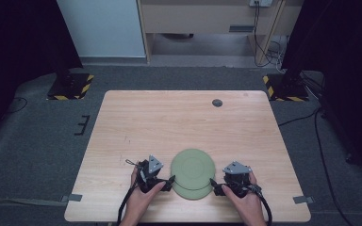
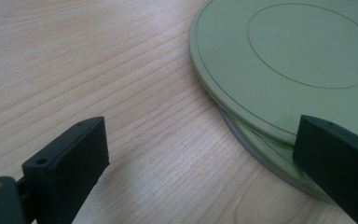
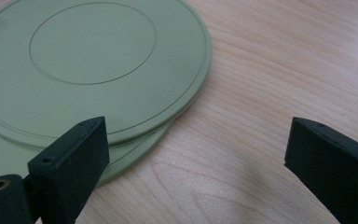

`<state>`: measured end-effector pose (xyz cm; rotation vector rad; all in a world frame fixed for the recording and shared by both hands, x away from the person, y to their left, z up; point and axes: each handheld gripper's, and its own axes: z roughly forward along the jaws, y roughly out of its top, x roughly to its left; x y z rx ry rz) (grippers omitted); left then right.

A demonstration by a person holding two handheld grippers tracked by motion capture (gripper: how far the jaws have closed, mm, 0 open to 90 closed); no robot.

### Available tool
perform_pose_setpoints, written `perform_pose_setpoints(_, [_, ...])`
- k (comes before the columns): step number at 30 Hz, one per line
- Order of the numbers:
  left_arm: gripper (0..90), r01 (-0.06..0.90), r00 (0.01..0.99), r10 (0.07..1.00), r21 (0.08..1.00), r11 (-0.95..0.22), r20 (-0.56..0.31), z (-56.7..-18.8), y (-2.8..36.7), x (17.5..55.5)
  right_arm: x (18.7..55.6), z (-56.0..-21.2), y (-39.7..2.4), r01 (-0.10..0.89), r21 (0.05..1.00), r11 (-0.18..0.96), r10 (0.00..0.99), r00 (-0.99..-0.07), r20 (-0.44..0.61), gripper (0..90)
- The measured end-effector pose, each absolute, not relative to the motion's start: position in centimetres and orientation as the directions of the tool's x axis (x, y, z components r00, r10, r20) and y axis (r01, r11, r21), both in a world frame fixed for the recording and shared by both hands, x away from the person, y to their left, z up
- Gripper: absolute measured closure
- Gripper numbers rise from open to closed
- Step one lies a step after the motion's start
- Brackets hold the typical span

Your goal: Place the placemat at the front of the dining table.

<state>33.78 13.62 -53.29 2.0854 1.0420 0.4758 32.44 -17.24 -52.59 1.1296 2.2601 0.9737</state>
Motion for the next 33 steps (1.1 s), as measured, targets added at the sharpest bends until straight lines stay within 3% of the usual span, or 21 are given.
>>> perform_pose_setpoints(16, [0.1,0.537,0.583,0.812,0.754,-0.379,-0.007,-53.3,13.6,34.4,33.0,-52.8,-16.6,0.520,0.742,0.423,0.827,-0.557,-0.080,1.7])
perform_pose_setpoints(33, [2.7,0.521,0.597,0.803,0.764,-0.381,-0.007,-52.9,13.7,34.3,32.9,-52.6,-16.4,0.516,0.744,0.424,0.817,-0.572,-0.070,5.3])
